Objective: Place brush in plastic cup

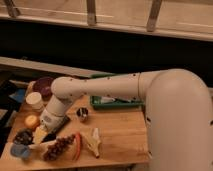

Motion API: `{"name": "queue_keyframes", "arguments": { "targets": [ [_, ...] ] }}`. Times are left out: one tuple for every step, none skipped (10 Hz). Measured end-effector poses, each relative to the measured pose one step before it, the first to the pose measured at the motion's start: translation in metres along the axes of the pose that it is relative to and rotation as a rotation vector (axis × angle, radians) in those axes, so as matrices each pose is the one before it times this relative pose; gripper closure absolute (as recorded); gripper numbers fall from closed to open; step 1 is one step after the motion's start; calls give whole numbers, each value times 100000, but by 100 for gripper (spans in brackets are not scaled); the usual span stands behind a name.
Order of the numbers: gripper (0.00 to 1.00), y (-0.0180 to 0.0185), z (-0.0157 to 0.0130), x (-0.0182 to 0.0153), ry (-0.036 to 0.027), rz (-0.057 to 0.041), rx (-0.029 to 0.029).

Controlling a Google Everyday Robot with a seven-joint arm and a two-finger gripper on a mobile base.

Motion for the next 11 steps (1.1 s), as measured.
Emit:
{"name": "queue_keyframes", "arguments": {
  "targets": [
    [100,387,206,-118,656,-527,147],
    [100,426,332,-138,901,-622,-51],
    [100,359,376,-105,882,-640,-321],
    [100,195,307,-16,685,-319,-520],
    [100,196,439,101,1137,-274,-1002],
    [100,118,378,100,592,-227,-1040],
    [100,44,290,241,700,-7,-965],
    [100,-96,349,299,344,231,-1510],
    [100,-590,447,450,385,998,-1480],
    [100,-723,461,334,1310,1361,-1171],
    [100,-498,327,154,1647,778,-1164]
  ]
}}
